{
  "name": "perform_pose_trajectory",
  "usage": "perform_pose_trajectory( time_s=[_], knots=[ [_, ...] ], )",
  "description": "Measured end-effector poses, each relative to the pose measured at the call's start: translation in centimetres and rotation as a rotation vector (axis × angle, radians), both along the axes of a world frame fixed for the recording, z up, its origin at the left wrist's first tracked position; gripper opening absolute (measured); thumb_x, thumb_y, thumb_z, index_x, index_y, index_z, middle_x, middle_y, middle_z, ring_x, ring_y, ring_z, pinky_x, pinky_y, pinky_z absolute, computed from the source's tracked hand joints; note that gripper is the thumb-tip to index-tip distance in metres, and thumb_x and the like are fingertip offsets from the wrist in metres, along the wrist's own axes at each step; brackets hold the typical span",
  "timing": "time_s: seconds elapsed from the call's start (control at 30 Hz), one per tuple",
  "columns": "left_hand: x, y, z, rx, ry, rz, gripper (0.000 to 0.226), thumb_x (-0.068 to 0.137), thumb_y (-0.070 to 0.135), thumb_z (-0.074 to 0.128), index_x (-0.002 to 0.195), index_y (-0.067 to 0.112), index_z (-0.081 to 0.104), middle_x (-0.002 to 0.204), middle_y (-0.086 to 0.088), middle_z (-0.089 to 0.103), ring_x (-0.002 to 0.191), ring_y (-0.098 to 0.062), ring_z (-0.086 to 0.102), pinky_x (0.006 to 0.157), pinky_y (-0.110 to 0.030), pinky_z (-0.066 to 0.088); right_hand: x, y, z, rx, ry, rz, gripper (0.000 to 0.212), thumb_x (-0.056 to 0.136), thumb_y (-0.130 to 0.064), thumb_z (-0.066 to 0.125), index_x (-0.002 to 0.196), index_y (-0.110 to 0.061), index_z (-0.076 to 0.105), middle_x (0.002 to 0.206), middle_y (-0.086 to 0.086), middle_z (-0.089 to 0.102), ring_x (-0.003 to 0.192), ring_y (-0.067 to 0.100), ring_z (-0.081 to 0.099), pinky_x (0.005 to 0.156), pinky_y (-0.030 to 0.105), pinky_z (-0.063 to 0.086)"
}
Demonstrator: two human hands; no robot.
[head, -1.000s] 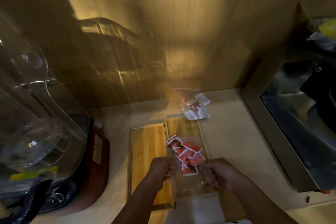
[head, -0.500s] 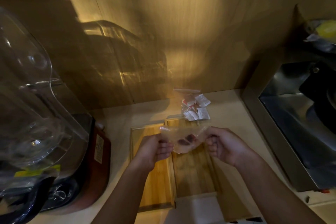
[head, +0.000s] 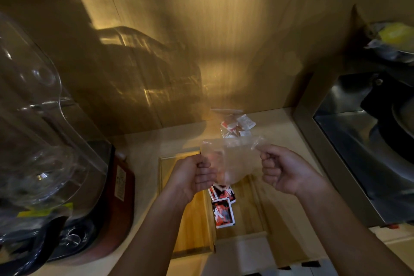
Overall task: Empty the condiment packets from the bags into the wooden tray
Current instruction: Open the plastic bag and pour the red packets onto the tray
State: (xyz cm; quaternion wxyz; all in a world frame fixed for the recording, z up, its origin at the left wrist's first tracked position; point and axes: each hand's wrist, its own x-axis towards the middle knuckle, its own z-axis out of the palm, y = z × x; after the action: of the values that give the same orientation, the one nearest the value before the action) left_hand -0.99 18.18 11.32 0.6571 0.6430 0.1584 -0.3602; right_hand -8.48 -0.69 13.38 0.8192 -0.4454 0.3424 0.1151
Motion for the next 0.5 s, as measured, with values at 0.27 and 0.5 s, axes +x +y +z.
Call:
perform_pose_trajectory(
  time_s=[0.27,0.5],
  knots=[
    [-0.2,-0.5,-0.3,-0.026,0.015,-0.027,0.044,0.086,0.014,0.047,0.043,0.016,0.053,0.038,0.001,0.061,0.031,-0.007,0.055,0.036,-0.013,0.043,-0.9,-0.4,0.1,0.039,-0.020,-0.059,0.038,0.088,-0.017,0.050,0.052,-0.016,0.042,0.028,-0.007,0.031,0.021,0.006,0.024,0.028,0.012,0.020],
    [-0.9,-2.1,0.0,-0.020,-0.030,-0.131,0.024,0.090,0.018,0.047,0.074,0.007,0.060,0.049,0.000,0.065,0.039,-0.009,0.059,0.041,-0.018,0.047,-2.0,-2.0,0.1,-0.109,-0.104,-0.038,0.028,0.083,-0.014,0.054,0.056,-0.012,0.051,0.037,-0.001,0.039,0.030,0.010,0.030,0.032,0.019,0.027]
  ],
)
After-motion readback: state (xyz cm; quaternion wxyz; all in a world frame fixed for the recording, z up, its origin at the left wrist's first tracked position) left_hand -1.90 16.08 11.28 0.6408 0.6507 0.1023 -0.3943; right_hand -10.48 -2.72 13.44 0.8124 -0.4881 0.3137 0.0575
